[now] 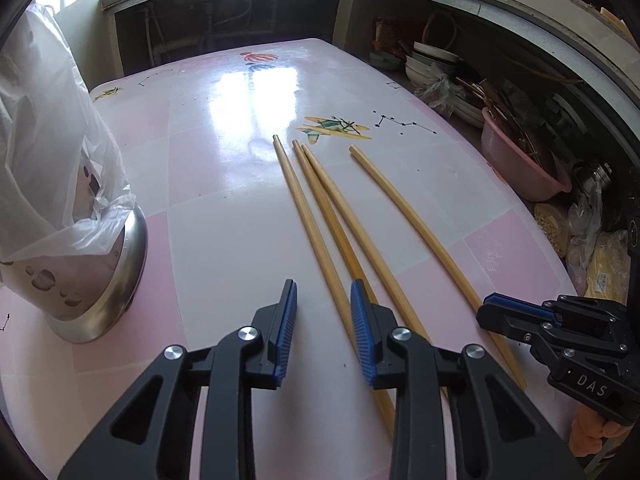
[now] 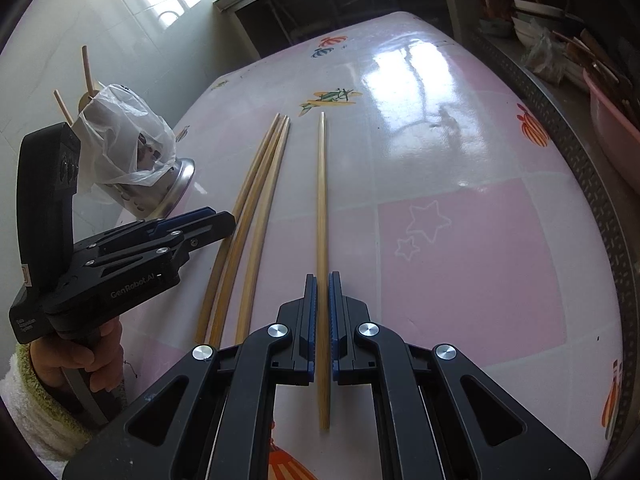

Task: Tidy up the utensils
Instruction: 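Close the left tool on a chopstick while the right tool holds its chopstick, then open both tools, releasing the chopsticks onto the table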

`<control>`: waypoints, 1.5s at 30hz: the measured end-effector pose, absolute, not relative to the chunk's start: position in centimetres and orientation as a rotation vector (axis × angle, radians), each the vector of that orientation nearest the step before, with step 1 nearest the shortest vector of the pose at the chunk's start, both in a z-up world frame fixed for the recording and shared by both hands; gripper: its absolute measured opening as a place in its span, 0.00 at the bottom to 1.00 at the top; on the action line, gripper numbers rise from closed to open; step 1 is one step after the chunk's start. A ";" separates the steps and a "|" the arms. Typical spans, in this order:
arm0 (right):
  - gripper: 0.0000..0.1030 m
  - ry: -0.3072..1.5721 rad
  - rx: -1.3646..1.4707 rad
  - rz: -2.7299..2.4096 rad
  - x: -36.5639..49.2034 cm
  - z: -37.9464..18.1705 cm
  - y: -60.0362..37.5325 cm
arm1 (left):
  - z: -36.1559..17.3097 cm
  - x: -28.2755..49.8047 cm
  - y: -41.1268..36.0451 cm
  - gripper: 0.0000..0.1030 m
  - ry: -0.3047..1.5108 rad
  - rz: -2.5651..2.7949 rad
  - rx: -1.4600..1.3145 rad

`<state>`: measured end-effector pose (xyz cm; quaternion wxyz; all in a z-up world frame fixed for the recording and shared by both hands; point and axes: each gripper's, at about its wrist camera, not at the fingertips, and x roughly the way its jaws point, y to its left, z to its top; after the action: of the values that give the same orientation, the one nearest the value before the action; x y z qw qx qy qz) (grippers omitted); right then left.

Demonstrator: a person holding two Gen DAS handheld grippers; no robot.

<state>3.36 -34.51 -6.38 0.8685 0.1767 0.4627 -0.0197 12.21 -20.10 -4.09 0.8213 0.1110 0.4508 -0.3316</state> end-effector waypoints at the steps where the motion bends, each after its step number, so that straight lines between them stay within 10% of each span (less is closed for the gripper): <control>1: 0.04 0.968 0.371 -0.041 3.4 -6.4 -34.5 | -4.1 12.2 -20.0 0.23 0.959 -0.702 0.236; 21: 0.04 1.015 0.424 -0.016 2.1 -6.4 -33.8 | -3.9 10.8 -15.4 0.06 0.993 -0.610 0.228; 40: 0.07 1.071 0.444 0.018 -0.1 -6.1 -32.5 | -3.6 7.3 -9.0 0.06 1.074 -0.582 0.195; 45: 0.14 1.052 0.413 0.018 0.5 -5.5 -32.4 | -2.1 7.9 -9.0 0.22 1.049 -0.606 0.181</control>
<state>0.52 -32.41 -5.52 0.8444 0.1957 0.4986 0.0085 7.92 -9.00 -2.06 0.8182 0.0848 0.4925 -0.2844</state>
